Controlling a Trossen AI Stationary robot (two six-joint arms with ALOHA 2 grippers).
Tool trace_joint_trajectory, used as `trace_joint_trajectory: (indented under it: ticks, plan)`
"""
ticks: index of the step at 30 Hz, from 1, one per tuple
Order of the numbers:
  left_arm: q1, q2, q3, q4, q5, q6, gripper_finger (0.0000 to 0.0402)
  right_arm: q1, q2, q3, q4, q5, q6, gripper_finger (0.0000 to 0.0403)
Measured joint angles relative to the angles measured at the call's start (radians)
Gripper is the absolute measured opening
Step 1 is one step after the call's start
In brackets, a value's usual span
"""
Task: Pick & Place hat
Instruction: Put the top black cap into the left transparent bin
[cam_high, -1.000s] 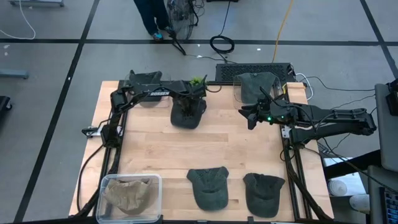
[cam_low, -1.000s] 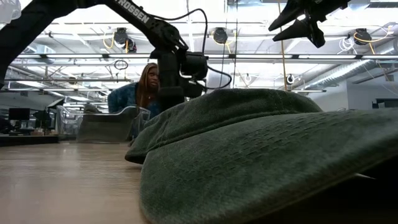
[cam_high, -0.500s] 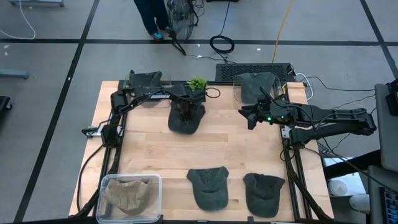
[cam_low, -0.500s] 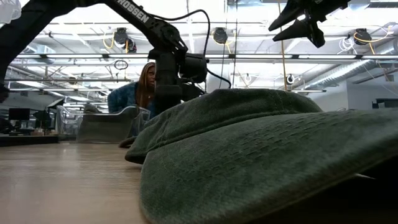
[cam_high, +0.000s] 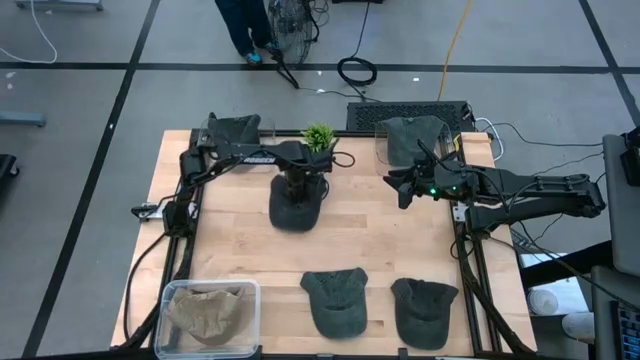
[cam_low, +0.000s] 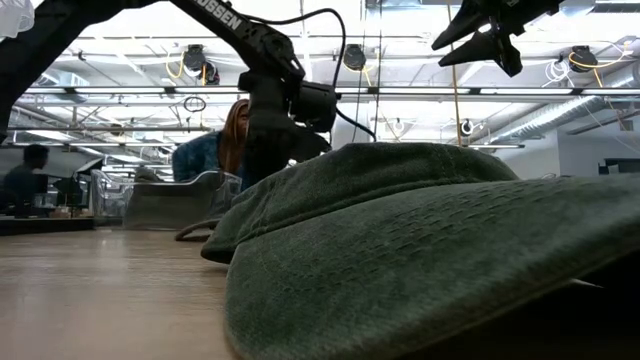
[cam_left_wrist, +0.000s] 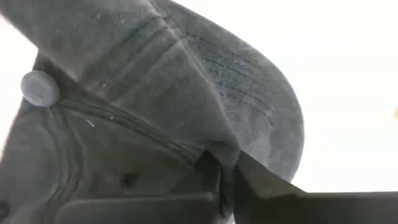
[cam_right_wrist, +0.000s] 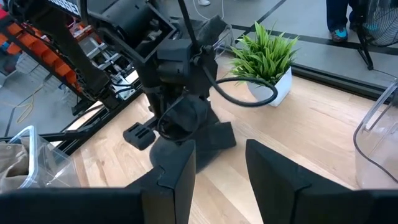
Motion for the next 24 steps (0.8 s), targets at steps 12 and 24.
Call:
trace_joint_trajectory:
  ticks: [12,24]
  plan:
    - [0.034,-0.121,0.168,-0.254,-0.081,0.028,0.0007,0.000,0.000,0.000,-0.003,0.000,0.007,0.0130]
    - [0.059,-0.437,0.183,-0.230,-0.533,-0.027,0.0009,0.002,0.000,-0.001,-0.006,-0.001,-0.006,0.0130]
